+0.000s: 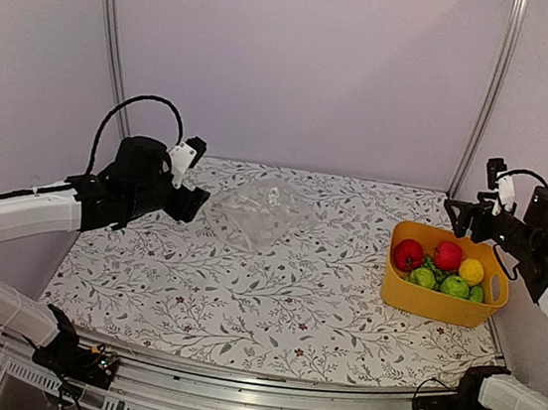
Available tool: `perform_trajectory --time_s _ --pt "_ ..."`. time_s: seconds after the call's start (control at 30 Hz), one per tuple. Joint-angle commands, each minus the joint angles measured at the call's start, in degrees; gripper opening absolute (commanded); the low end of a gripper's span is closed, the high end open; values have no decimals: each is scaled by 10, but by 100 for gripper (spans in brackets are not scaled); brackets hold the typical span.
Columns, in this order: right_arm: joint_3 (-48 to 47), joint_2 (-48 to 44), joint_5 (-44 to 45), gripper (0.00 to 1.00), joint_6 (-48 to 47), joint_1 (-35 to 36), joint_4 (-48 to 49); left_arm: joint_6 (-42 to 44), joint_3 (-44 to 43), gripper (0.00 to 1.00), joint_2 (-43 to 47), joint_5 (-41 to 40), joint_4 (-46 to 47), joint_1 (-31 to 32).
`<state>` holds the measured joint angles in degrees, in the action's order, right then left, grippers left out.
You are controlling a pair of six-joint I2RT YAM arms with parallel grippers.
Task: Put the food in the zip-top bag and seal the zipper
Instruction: Pick up the zipper food storage bag at the center of the board.
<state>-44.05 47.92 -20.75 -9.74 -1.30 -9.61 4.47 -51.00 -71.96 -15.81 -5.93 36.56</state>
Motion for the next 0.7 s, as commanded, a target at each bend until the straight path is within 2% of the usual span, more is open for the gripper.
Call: perform_trajectory --time_s 0.0,0.13,0.23,0.27,0.43,0.57,0.67 --pt "-23 -17 -64 99 -11 -4 -22 21 1 79 -9 30 9 -12" --pt "11 -8 -182 99 -85 -3 -5 68 14 81 -9 5 17 -12" --pt "45 9 -232 95 -83 -3 17 114 18 70 -14 40 7 -12" --pt "50 14 -247 95 -92 -3 16 125 19 70 -21 37 6 -12" --pt "72 1 -279 92 -110 -3 8 180 -3 69 -78 40 3 -12" --pt "78 -18 -285 94 -126 -3 -9 230 -66 68 -156 -40 -40 -1" --pt "73 -22 -280 95 -133 -2 -13 279 -85 69 -206 -82 -34 10"
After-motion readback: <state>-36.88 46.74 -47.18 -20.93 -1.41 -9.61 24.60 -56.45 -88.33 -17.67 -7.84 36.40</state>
